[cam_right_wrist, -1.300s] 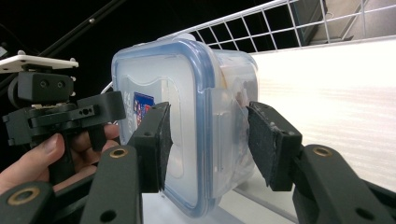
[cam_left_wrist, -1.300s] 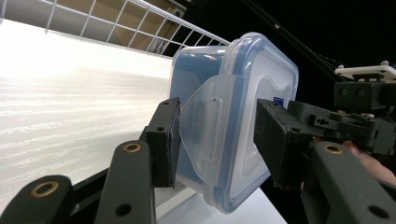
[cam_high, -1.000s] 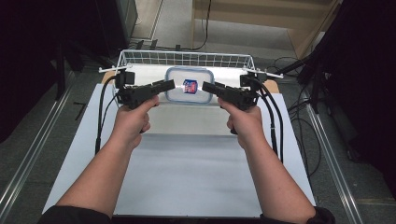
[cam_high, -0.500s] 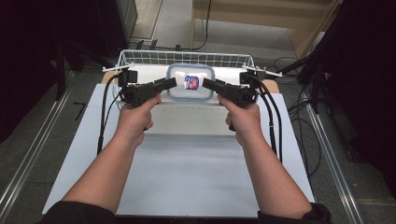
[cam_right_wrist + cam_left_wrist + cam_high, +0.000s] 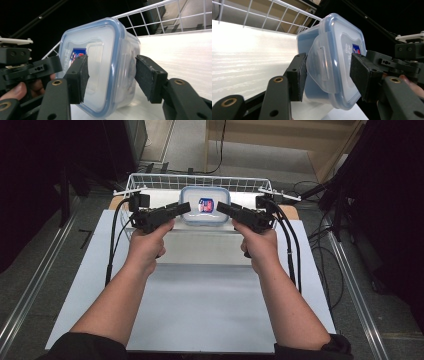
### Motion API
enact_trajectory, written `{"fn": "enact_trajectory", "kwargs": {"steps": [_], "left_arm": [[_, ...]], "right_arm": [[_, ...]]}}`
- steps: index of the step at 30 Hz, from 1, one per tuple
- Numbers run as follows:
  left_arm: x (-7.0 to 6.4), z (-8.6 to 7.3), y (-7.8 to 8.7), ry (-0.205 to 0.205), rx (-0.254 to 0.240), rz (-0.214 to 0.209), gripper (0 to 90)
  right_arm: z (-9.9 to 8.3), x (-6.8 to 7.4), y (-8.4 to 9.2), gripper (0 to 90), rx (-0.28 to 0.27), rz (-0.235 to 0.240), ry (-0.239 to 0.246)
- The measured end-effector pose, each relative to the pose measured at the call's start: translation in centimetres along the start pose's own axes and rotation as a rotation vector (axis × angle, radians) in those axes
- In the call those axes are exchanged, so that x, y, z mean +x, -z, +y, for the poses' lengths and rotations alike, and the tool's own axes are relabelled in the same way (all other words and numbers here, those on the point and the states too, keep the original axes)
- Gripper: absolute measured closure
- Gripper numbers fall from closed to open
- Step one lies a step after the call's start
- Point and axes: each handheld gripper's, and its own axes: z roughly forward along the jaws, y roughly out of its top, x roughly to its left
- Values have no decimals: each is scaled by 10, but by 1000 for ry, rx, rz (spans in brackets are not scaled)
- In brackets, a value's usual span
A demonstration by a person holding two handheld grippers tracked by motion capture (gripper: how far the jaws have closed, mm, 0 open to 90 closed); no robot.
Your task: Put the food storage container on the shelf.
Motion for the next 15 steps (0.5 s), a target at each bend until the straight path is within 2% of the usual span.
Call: {"fn": "enact_trajectory", "kwargs": {"steps": [4,12,15], "left_arm": [[1,1,1,1,-13,13,449],[-4,1,8,-31,-16,47,420],[-11,0,15,-79,-15,68,399]], "right_arm": [[0,0,-1,401,2,-26,19],[1,3,7,344,-18,-56,60],[1,6,13,321,-23,-78,94]]}}
